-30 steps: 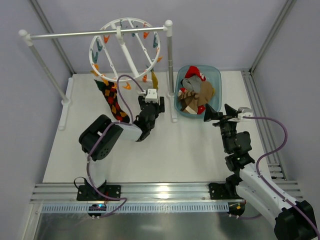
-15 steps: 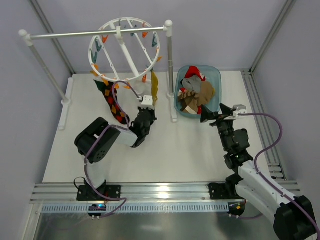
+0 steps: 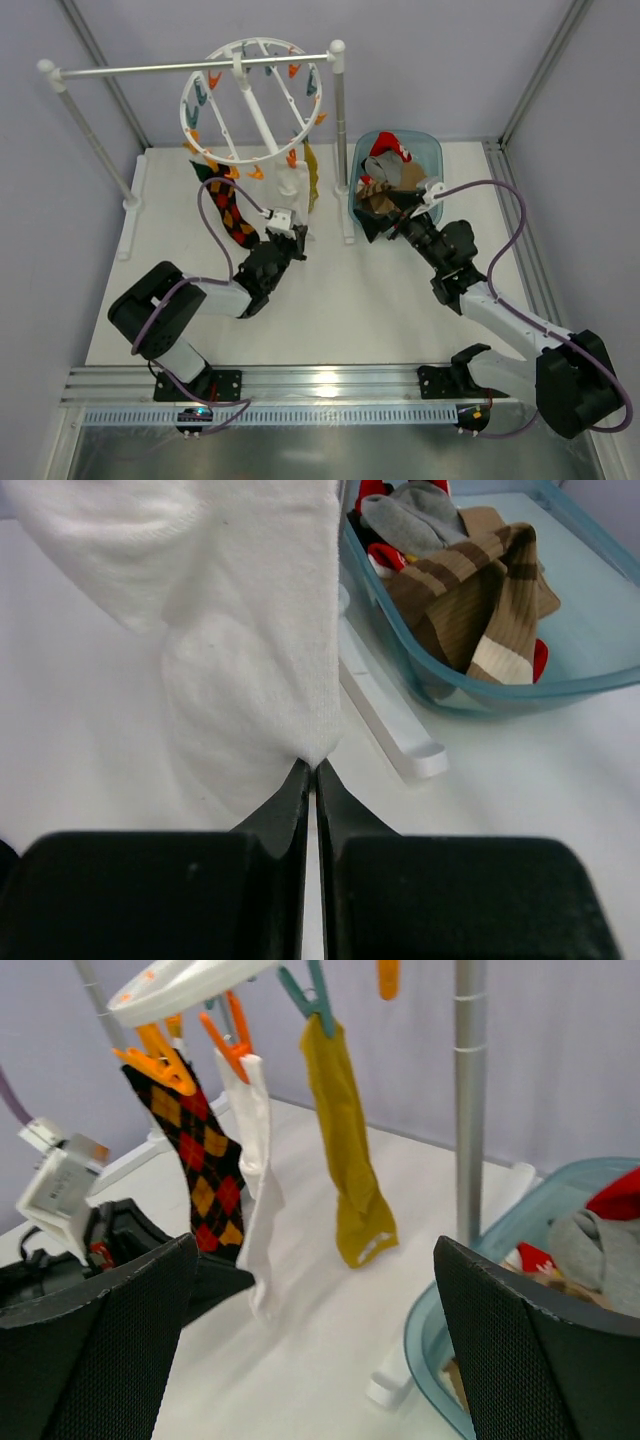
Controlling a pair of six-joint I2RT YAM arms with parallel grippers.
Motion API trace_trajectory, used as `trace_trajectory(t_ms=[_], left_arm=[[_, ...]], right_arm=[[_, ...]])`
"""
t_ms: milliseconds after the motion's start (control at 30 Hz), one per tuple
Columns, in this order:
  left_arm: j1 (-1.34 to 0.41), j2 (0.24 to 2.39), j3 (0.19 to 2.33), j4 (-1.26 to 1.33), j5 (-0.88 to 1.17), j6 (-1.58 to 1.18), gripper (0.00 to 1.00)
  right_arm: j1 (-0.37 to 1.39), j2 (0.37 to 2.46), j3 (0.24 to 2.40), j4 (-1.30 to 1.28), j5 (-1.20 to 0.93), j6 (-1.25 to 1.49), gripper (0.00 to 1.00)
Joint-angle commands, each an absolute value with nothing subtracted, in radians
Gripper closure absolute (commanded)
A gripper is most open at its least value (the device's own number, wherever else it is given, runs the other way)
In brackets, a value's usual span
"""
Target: Remove the socks clipped to the hanger
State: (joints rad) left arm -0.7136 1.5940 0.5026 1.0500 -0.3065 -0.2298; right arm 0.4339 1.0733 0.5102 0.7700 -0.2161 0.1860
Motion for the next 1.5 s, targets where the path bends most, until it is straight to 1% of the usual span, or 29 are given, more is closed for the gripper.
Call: trace_trajectory(t_ms=[0,200,300,467,733,967,1467], left_arm=[[-0.722,1.559,0.470,1.091,-0.223,-0.252,1.00],[-0.746,1.523,0.417,1.094,-0.140,-0.255,1.00],[-0.749,1.505,0.397,1.094,-0.094,-0.250,1.00],[-0.749,1.465,0.382,1.058,-0.081,-0.239,1.00],[-0.750,1.434,0.364,1.035,-0.058,-0.236,1.00],[-0.752,1.437,0.360,1.032,-0.081,-0.229,1.00],[-0.750,1.459,0.368,1.035,-0.074,-0.227,1.00]], right_arm=[[0.480,1.104,0.612,0.821,-0.319,0.163,0.00],[0.587,1.173,0.782,0.648,-0.385,0.058,0.00],[0.617,1.245,0.876,0.585,-0.406,0.037,0.02],[0.635,1.360,1.027,0.485,-0.434,0.006,0.05],[0.644,1.529,1.179,0.485,-0.525,0.005,0.06],[0.653,1.632,1.272,0.517,-0.525,0.021,0.06],[0.658,1.732,1.304,0.661,-0.491,0.020,0.06]])
